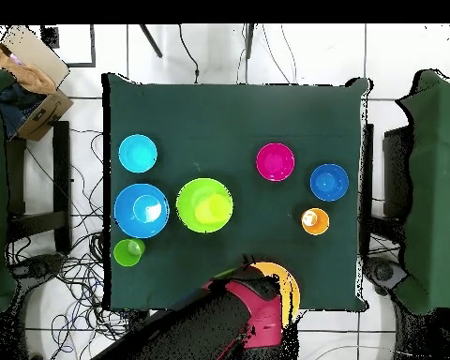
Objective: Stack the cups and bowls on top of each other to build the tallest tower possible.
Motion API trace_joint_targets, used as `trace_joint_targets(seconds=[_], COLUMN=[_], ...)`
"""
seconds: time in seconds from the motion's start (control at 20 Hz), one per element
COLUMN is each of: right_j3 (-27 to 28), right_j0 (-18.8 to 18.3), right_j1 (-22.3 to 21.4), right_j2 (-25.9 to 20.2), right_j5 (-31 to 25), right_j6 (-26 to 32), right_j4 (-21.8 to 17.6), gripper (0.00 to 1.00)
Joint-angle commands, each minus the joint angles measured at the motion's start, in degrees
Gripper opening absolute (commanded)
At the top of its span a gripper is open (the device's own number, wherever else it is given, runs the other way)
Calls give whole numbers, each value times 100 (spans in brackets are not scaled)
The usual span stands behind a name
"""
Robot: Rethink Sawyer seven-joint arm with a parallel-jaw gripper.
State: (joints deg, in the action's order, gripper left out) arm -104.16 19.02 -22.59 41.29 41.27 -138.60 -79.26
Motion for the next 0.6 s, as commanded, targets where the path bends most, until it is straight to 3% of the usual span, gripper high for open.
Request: trace_joint_targets(seconds=[0.05,0.35,0.6], right_j3=[-110,-156,-189], right_j0=[138,351,302], right_j1=[202,231,275], right_j2=[-796,-722,-673], right_j5=[-697,-800,-721], right_j6=[1518,1489,1703], right_j4=[370,524,674], gripper=[100,100,100])
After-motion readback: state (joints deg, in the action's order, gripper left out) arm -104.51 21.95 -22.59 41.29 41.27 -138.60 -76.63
